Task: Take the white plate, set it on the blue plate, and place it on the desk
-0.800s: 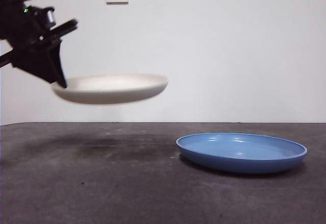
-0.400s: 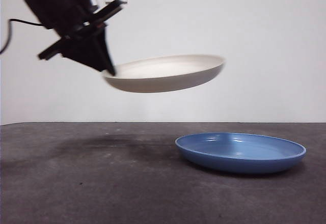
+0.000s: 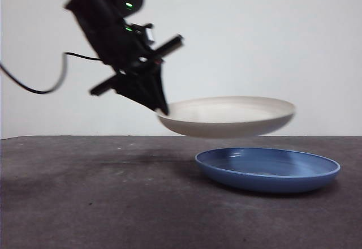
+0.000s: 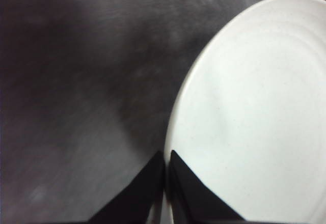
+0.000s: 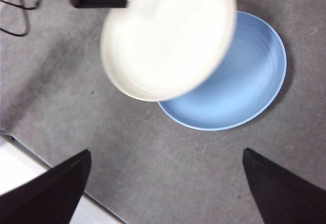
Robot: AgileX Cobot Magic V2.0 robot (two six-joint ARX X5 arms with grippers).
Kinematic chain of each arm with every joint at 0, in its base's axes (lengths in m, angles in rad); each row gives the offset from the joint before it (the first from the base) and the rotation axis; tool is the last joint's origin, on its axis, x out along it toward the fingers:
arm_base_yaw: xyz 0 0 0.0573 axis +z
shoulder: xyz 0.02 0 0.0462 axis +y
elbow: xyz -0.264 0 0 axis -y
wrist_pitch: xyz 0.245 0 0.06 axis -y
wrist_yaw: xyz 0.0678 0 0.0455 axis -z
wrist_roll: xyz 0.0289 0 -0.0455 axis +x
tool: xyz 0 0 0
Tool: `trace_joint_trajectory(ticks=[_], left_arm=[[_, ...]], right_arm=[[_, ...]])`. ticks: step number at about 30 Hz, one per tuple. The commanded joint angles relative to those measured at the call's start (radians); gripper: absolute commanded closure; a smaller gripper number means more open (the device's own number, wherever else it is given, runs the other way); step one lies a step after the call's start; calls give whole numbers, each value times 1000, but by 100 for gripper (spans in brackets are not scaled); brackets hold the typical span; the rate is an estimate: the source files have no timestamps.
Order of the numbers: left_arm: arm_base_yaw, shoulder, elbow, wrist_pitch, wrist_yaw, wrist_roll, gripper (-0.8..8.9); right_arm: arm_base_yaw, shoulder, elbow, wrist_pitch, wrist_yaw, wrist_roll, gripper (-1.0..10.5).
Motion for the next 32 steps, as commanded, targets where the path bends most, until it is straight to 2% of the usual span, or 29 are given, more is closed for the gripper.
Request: trace_joint_trajectory(ticks=[1,10,21,23,26,28,32], left_arm=[[-31,83,99,-16,-10,-13,804],[-96,273,269,-88,-20,-9,804],[-127,306,275,-87,-64,18,803],[-128,306,275,-86,-64,18,757],[-129,306,275,-86,-64,18,594],[-130,306,275,-87,-63,22,522],[-135,305,277,-90,-62,29,488]], right_arm=[[2,-3,29,8,0,13,471],[2,-23,43,7,0,19,471],[2,-23,43,8,0,18,471],[2,-23,43,8,0,18,471],[2,-23,43,8,0,18,471],[2,-23,43,8,0,18,471],[2,-23,43,8,0,18,471]])
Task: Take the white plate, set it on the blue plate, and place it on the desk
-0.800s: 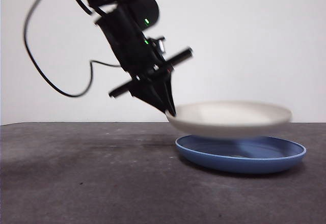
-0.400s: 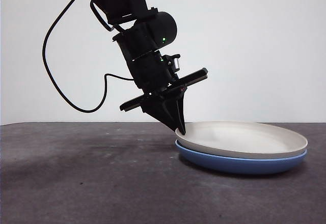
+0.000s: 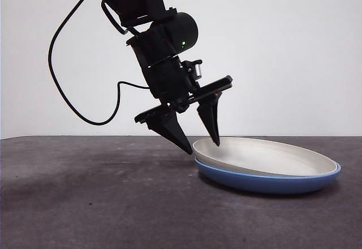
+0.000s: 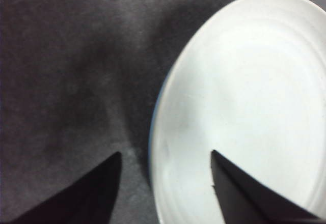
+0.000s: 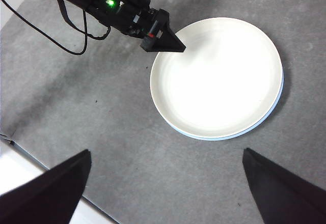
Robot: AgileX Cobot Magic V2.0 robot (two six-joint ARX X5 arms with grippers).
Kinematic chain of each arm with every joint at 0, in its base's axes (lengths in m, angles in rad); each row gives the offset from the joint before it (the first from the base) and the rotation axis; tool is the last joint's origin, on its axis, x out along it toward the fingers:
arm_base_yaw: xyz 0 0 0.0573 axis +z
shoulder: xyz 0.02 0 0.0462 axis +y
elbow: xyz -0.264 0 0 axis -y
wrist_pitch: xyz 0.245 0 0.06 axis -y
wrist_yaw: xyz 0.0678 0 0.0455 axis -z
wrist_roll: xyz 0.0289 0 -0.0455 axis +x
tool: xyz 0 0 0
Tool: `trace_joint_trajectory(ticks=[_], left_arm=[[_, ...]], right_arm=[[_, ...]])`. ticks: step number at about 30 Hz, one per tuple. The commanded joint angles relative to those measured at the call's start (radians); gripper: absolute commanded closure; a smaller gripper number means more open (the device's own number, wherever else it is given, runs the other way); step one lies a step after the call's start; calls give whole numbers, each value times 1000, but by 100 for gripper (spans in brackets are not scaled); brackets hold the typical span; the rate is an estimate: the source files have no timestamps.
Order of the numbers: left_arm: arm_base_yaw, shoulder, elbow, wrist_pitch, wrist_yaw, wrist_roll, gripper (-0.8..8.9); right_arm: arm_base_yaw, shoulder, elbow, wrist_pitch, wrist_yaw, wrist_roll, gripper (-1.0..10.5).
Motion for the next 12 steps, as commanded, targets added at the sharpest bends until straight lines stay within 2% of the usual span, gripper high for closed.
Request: trace_joint_trajectory(ticks=[1,6,12], left_arm=[[-14,26,33,-3,2,14,488],[-14,26,84,-71,2,40,489],[-7,25,232,-220,2,92,489]], right_arm=[[2,2,21,7,0,13,471],[2,2,21,7,0,13,471],[2,3,21,7,0,13,471]])
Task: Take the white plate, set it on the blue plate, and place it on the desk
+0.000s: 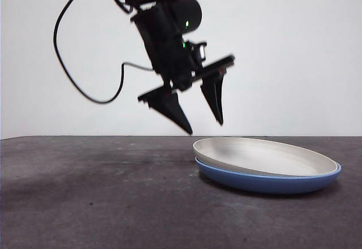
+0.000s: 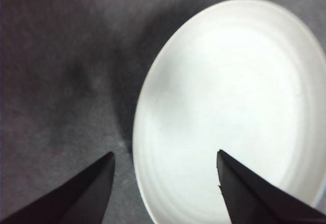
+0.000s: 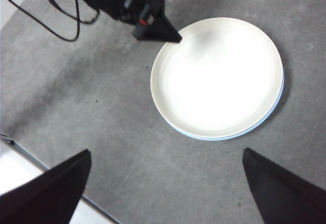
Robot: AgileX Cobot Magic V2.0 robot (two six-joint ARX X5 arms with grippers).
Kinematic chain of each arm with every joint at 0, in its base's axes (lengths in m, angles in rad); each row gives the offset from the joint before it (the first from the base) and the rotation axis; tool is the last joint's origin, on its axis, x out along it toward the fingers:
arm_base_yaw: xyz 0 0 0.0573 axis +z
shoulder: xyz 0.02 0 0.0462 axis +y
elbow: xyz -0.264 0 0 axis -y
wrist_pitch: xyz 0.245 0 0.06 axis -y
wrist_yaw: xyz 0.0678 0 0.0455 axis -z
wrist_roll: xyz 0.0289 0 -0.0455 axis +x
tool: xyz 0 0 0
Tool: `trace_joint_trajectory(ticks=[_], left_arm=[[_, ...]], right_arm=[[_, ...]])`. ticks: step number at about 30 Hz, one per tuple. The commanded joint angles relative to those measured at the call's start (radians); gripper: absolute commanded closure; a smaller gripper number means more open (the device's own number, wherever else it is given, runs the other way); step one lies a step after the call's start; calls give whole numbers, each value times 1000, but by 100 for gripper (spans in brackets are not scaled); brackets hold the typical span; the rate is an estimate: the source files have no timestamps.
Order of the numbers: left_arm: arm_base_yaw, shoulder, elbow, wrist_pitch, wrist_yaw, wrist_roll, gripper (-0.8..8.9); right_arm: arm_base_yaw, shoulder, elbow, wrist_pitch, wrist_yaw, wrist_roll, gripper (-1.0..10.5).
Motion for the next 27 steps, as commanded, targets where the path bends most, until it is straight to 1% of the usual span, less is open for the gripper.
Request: trace_joint_trajectory(ticks=[1,6,8,14,20,24,25,27], left_arm=[[0,24,111,-69,1,52,489],[14,9,256,-204,1,100,489],[23,-19,276,-220,1,109,489],[77,-171,276,-230,1,113,492],[147,-336,259,-263,1,159,498],[206,-422,258,-310,2,167,498],[219,-442,255,-326,2,181,498],[240,-505,218,-356,3,214,498]], right_arm=[[2,3,21,7,0,13,471],[2,3,21,8,3,13,471],[2,3,21,7,8,12,471],[2,3,21,8,8,9,471],[2,4,21,8,8,5,471],[2,4,21,8,8,5,471],[2,4,21,8,13,5,471],[2,4,21,8,50,5,471]])
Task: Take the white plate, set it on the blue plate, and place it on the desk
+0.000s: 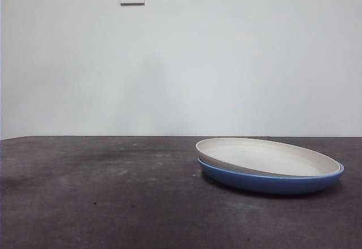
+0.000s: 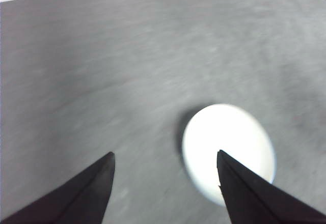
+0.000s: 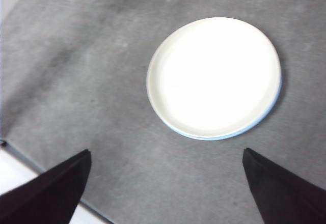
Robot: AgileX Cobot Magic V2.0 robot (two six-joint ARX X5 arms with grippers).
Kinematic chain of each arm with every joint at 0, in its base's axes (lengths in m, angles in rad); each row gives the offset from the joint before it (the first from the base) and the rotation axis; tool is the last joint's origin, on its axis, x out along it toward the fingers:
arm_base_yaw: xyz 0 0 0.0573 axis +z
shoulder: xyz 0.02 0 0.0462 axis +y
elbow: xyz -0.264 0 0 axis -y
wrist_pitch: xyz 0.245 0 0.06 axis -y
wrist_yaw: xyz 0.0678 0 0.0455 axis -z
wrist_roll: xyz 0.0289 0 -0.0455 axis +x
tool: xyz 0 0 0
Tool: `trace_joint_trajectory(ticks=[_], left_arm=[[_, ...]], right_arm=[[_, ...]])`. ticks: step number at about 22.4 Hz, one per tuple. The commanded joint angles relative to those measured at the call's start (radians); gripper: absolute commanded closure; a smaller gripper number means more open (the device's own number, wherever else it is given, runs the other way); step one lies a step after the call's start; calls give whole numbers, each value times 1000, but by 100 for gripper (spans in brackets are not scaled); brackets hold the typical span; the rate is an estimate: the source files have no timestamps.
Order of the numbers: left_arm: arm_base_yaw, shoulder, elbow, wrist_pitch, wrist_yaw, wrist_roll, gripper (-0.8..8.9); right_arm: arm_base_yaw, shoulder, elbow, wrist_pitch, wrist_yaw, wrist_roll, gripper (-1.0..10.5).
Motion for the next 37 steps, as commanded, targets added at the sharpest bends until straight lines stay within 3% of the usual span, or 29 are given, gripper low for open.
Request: trace_joint_trajectory(ticks=[1,3,8,14,17,26,32,37], left_arm=[[3,-61,-57,-4,3,49,498],[10,-164,-210,44,16,48,498],[12,-423,-652,197,180,45,498],[11,-578,-896,189,449,157,502],[11,-592,-927,188,506,181,502],[10,-592,-927,191,508,181,502],[10,-592,-927,191,508,181,502],[10,-592,-927,191,509,181,502]], right_arm=[[2,4,21,7,23,6,471],[2,4,21,7,21,6,471],[2,5,21,7,21,6,471],[2,5,21,7,21,17,471],[2,5,21,-4,21,34,471],[2,13,21,-8,34,76,471],[1,105,21,8,166,97,471],[-3,251,19,87,186,97,471]])
